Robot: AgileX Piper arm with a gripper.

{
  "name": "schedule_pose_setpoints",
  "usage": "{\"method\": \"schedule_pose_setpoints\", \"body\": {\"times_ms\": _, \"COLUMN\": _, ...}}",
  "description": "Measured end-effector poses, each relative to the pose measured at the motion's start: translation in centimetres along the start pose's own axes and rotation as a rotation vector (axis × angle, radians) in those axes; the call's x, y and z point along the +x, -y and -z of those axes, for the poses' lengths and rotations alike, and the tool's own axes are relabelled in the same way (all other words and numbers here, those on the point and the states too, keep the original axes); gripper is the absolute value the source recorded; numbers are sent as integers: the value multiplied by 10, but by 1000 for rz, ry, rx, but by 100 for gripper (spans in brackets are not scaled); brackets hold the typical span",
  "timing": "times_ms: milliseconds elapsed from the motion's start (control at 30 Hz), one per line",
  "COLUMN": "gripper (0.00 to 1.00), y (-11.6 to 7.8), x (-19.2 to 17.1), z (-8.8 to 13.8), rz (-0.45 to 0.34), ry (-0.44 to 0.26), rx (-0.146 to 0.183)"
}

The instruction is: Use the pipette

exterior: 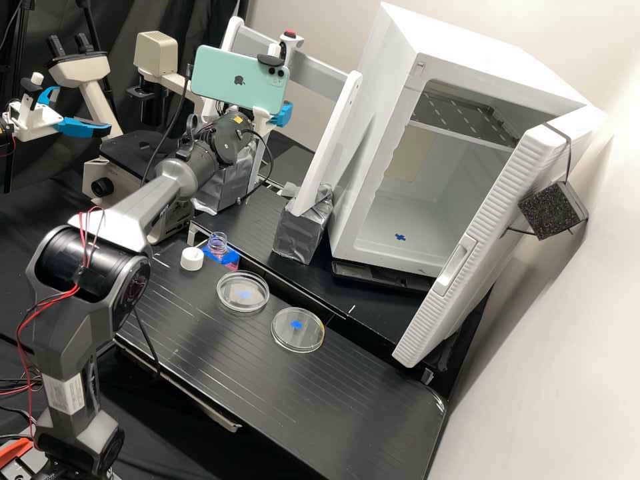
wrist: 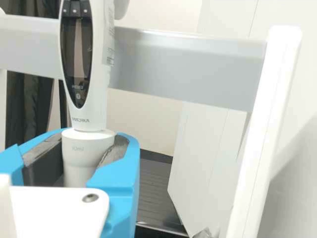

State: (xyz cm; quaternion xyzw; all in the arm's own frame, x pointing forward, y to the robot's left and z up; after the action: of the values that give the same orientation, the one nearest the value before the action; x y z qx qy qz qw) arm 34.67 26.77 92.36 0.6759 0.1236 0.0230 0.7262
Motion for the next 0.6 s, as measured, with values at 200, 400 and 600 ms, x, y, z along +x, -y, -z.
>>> {"method": "schedule_pose_setpoints", "body": {"times_ms": 200, "gripper": 0, "y": 2, "x": 0, "z": -2, "rz": 7, "ry": 8, "rx": 0}}
{"method": "schedule_pose_setpoints", "body": {"times_ms": 400, "gripper": 0, "y": 12, "x": 0, "z": 2, "rz": 31, "ry": -20, "rx": -2}}
{"method": "schedule_pose_setpoints", "body": {"times_ms": 600, "gripper": 0, "y": 21, "x": 1, "z": 1, "rz": 56, "ry": -16, "rx": -2}}
